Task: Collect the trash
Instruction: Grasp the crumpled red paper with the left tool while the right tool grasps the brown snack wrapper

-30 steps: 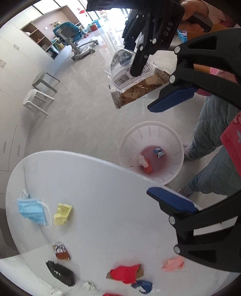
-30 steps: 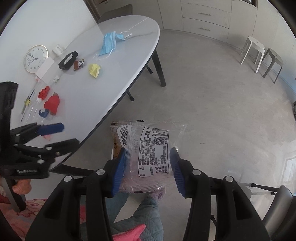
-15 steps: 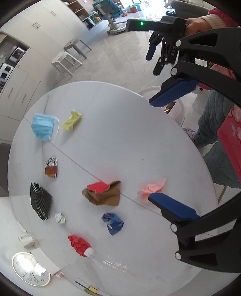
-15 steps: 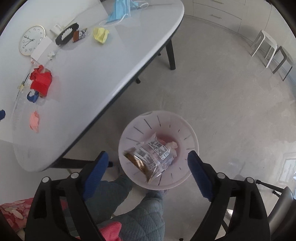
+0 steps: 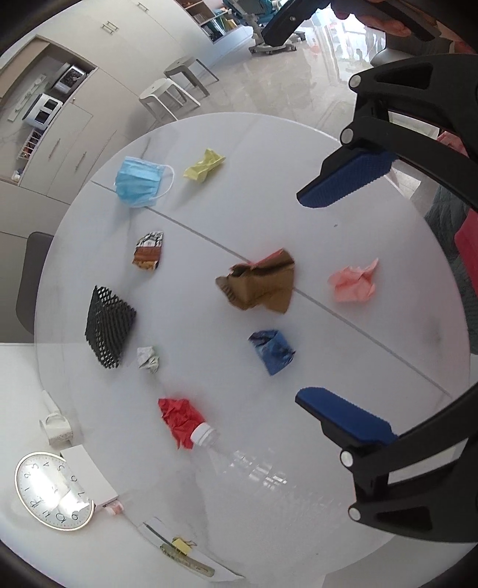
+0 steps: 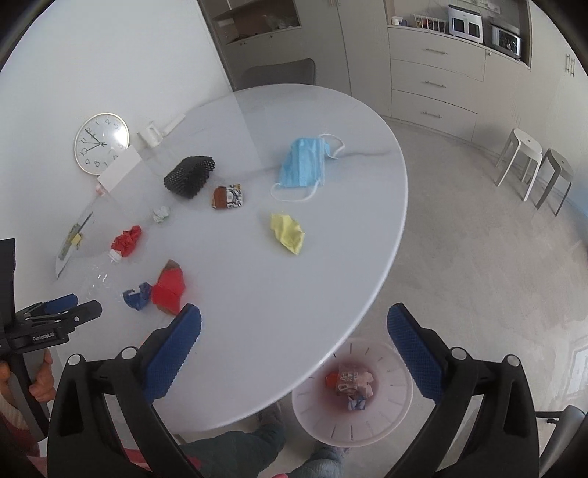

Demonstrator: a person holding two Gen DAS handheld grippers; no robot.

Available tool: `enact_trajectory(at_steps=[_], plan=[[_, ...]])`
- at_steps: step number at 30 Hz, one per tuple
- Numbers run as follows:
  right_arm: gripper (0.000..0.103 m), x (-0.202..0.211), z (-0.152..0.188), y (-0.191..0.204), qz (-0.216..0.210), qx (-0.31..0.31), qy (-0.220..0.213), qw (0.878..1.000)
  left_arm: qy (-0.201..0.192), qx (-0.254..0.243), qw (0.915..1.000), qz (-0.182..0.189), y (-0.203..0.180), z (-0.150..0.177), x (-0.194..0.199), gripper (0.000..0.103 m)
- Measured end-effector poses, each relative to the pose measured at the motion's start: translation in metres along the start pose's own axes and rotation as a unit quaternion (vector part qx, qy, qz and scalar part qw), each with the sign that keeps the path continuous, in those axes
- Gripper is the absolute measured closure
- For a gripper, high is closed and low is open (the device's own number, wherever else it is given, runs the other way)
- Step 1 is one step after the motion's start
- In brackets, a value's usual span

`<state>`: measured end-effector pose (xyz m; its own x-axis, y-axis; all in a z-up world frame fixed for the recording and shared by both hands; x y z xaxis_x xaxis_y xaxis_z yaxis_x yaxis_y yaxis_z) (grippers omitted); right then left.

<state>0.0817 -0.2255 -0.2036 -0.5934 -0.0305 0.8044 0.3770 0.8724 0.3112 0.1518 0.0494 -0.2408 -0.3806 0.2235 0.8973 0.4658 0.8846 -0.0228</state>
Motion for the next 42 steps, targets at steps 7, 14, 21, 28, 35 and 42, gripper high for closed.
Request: enact_trajectory(at_steps=[7, 14, 21, 28, 35, 42], plan=[[0.002, -0.031, -0.02, 0.065, -0.02, 0.019, 0.0, 1.0, -0.012, -0.067, 0.997, -0.037, 0.08, -0.043, -0.022, 0.009], [0.002, -0.076, -0.042, 0.127, -0.014, 0.04, 0.009, 0.999, 0.061, -0.15, 0.9866, 0.021, 0.136, -0.068, -0.086, 0.009], [0.002, -0.113, -0.051, 0.15, 0.01, 0.02, 0.028, 0.999, 0.111, -0.201, 0.9695, 0.086, 0.145, -0.077, -0.139, 0.009], [0.002, -0.133, -0.05, 0.155, 0.036, 0.006, 0.044, 0.998, 0.135, -0.267, 0.9457, 0.127, 0.137, -0.079, -0.166, 0.018], [0.002, -0.143, -0.043, 0.151, 0.049, -0.007, 0.056, 0.997, 0.149, -0.304, 0.9322, 0.128, 0.14, -0.076, -0.18, 0.038], [0.002, -0.151, -0.045, 0.155, 0.053, 0.003, 0.063, 0.997, 0.143, -0.302, 0.9334, 0.131, 0.155, -0.075, -0.187, 0.058]])
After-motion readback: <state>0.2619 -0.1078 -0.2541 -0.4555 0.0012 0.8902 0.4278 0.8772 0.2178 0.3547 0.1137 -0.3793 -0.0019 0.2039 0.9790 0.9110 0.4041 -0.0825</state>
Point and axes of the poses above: each gripper's, at about its wrist camera, not at the fingertips, and x roughly against the way its jaws point, y to its left, z to its underside, the point moved 10 cm from there along -x, roughly the way its jaws point, and after that the axes turned 11 degrees about -x, right-handed, at the moved point
